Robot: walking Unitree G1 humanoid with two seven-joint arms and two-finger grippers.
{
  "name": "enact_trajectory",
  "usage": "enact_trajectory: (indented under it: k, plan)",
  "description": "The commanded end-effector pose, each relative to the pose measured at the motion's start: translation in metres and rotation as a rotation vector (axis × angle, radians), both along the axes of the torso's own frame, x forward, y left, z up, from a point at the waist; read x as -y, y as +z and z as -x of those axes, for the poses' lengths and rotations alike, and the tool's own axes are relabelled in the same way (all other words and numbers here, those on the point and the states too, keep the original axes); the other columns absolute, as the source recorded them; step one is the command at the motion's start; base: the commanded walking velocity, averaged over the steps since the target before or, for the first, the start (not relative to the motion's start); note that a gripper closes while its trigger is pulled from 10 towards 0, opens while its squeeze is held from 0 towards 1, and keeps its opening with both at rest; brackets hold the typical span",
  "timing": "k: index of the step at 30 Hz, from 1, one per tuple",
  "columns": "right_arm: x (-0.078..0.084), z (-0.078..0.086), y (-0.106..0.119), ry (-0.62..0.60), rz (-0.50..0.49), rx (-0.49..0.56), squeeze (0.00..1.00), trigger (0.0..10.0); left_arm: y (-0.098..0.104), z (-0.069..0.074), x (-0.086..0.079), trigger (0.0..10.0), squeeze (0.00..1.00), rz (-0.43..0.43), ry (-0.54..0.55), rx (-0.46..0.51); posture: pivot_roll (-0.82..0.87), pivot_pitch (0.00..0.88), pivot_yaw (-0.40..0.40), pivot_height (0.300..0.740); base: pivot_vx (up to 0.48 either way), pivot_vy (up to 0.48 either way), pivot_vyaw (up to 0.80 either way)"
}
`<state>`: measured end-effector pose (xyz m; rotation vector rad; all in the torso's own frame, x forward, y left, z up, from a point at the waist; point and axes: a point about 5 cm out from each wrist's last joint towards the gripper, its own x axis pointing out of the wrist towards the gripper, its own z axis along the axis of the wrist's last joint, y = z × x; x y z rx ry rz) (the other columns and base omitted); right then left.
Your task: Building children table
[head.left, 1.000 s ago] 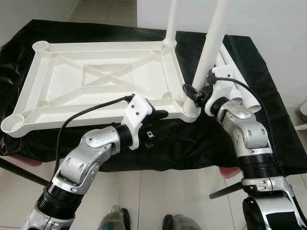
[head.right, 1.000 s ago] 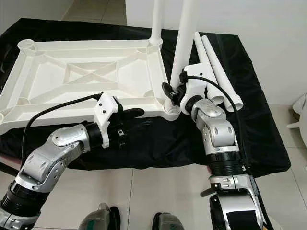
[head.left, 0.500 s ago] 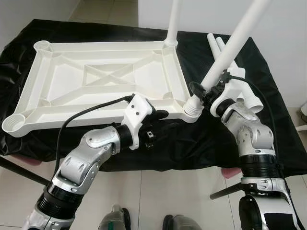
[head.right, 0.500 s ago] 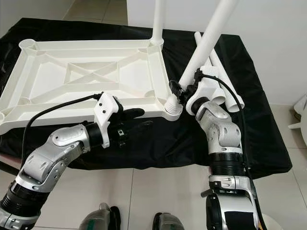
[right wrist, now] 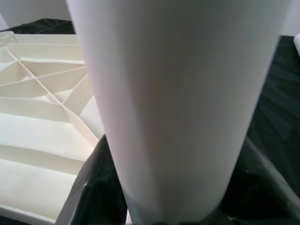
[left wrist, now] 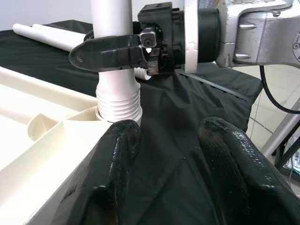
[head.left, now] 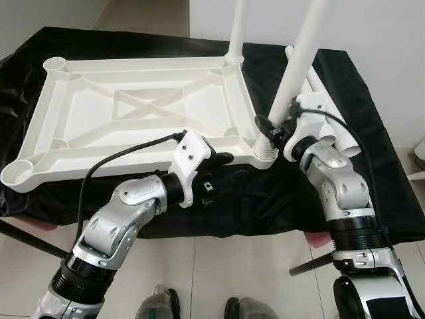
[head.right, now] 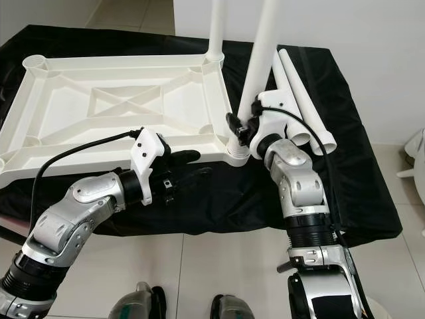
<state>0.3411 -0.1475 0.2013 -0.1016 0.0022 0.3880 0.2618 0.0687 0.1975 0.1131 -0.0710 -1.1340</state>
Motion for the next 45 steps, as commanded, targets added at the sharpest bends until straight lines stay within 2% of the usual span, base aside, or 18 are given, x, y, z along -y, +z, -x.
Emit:
enact_trajectory:
  k: [1, 10, 15, 18, 26, 32, 36, 45]
  plan:
    - [0.005, 0.008, -0.052, -0.023, 0.04, -0.237, 0.0, 10.0, -0.001, 0.003, -0.001, 10.0, 0.0, -0.006, -0.006, -0.003, 0.02, 0.143, -0.007, 0.74, 0.0, 0.0, 0.0]
    - [0.011, 0.018, -0.063, -0.032, 0.043, -0.249, 0.0, 10.0, -0.001, 0.002, -0.002, 10.0, 0.0, -0.01, -0.004, 0.0, 0.02, 0.142, -0.004, 0.74, 0.0, 0.0, 0.0]
    - [0.007, 0.029, -0.062, 0.019, 0.063, -0.177, 0.0, 10.0, -0.001, 0.003, -0.003, 10.0, 0.0, -0.013, -0.01, -0.002, 0.02, 0.142, 0.001, 0.74, 0.0, 0.0, 0.0]
    - [0.008, 0.029, -0.064, 0.0, 0.07, -0.197, 0.0, 10.0, -0.001, 0.003, -0.003, 10.0, 0.0, -0.013, -0.008, -0.004, 0.01, 0.143, 0.003, 0.74, 0.0, 0.0, 0.0]
    - [0.011, 0.023, -0.057, -0.029, 0.066, -0.149, 0.0, 10.0, -0.001, 0.003, -0.003, 10.0, 0.0, -0.014, -0.011, -0.003, 0.02, 0.144, 0.006, 0.74, 0.0, 0.0, 0.0]
    - [0.012, 0.018, -0.059, -0.028, 0.031, -0.21, 0.0, 10.0, -0.001, 0.003, -0.003, 10.0, 0.0, -0.014, -0.01, -0.003, 0.02, 0.146, 0.008, 0.74, 0.0, 0.0, 0.0]
    - [0.018, 0.006, -0.062, -0.051, 0.0, -0.276, 0.0, 10.0, -0.001, 0.003, -0.003, 10.0, 0.0, -0.015, -0.013, -0.003, 0.02, 0.147, 0.009, 0.74, 0.0, 0.0, 0.0]
    - [0.017, 0.001, -0.065, -0.017, 0.044, -0.292, 0.0, 10.0, -0.001, 0.004, -0.003, 10.0, 0.0, -0.017, -0.01, -0.003, 0.03, 0.149, 0.004, 0.74, 0.0, 0.0, 0.0]
